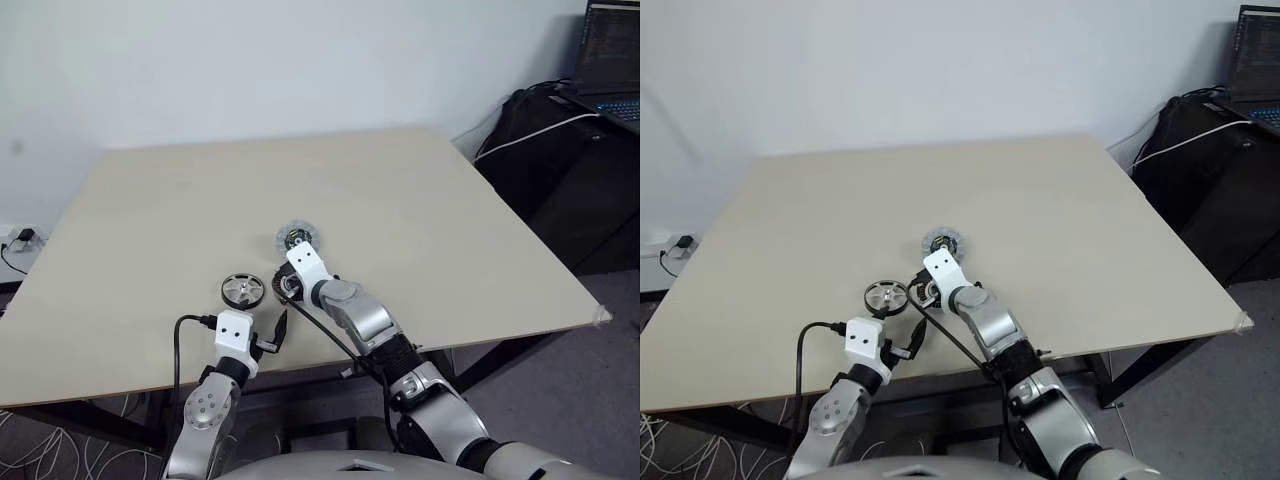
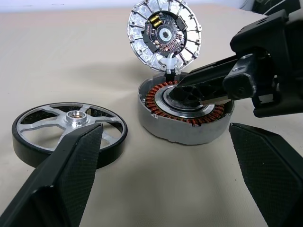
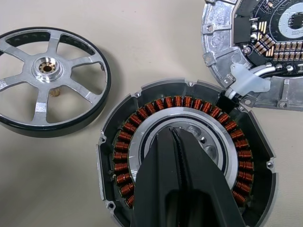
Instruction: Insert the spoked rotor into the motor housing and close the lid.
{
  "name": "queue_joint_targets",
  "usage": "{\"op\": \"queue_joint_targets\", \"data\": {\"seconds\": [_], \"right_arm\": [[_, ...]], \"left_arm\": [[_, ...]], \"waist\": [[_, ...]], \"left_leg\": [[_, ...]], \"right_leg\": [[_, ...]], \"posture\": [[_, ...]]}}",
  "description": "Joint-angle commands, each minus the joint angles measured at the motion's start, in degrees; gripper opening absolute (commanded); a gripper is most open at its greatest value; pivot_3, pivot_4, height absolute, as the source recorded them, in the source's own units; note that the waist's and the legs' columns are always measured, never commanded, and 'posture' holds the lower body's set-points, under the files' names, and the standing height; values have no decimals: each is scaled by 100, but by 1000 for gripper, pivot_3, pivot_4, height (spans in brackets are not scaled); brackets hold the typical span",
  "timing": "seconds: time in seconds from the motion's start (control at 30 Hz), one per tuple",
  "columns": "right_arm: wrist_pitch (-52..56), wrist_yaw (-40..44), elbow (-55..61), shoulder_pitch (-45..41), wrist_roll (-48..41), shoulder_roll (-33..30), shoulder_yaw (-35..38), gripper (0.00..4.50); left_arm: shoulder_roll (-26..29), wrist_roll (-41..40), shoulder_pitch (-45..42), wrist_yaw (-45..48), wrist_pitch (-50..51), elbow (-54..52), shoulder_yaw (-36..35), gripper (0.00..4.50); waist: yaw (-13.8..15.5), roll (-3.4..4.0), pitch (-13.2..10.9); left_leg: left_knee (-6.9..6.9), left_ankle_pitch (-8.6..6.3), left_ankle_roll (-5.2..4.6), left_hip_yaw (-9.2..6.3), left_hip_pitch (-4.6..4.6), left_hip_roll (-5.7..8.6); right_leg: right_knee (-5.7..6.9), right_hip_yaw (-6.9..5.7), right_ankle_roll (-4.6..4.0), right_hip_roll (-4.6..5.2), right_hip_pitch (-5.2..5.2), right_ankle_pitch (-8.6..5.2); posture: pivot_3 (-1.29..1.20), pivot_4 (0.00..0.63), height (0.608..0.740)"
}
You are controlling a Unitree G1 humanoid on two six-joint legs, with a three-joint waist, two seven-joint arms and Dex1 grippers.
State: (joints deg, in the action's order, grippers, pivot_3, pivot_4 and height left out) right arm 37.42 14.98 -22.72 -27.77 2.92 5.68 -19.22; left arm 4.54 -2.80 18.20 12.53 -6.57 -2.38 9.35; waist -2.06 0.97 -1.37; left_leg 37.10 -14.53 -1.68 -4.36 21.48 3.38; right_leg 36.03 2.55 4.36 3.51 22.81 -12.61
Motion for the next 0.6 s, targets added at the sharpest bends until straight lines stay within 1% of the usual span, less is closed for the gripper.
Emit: {"op": "queue_joint_targets", "data": {"seconds": [0.03,0.1,0.17,0.27,0.43,0.6], "right_arm": [[-20,53,418,-7,-63,14,86,24],[-70,106,560,35,-126,23,105,24],[-382,260,795,96,-314,73,196,24],[-630,223,944,97,-455,145,390,24],[-692,153,806,77,-418,117,453,24],[-746,138,515,104,-298,95,332,24]], "left_arm": [[-19,-24,-47,6,-63,-113,-25,4500],[-18,-30,-40,9,-58,-120,-25,4500],[-19,-33,-45,14,-48,-118,-22,4500],[-18,-32,-51,18,-40,-117,-17,4500],[-17,-29,-55,17,-36,-117,-11,4500],[-20,-27,-52,10,-36,-121,-10,4500]], "waist": [[-1,0,0],[-1,0,0],[-1,0,0],[-2,0,-1],[3,0,0],[0,0,-1]], "left_leg": [[0,0,0,0,0,0],[0,0,0,0,0,0],[-1,-1,1,-1,0,-1],[-1,-3,5,-1,1,-1],[0,-3,6,-1,2,0],[-1,-1,3,-1,1,-1]], "right_leg": [[0,0,0,0,0,0],[0,0,0,0,1,0],[0,-1,0,0,0,-1],[0,-1,2,0,1,-1],[-1,-2,3,0,0,0],[0,-2,0,-1,2,0]], "posture": [[0,0,740],[0,0,740],[0,0,740],[0,0,740],[0,0,740],[0,0,740]]}}
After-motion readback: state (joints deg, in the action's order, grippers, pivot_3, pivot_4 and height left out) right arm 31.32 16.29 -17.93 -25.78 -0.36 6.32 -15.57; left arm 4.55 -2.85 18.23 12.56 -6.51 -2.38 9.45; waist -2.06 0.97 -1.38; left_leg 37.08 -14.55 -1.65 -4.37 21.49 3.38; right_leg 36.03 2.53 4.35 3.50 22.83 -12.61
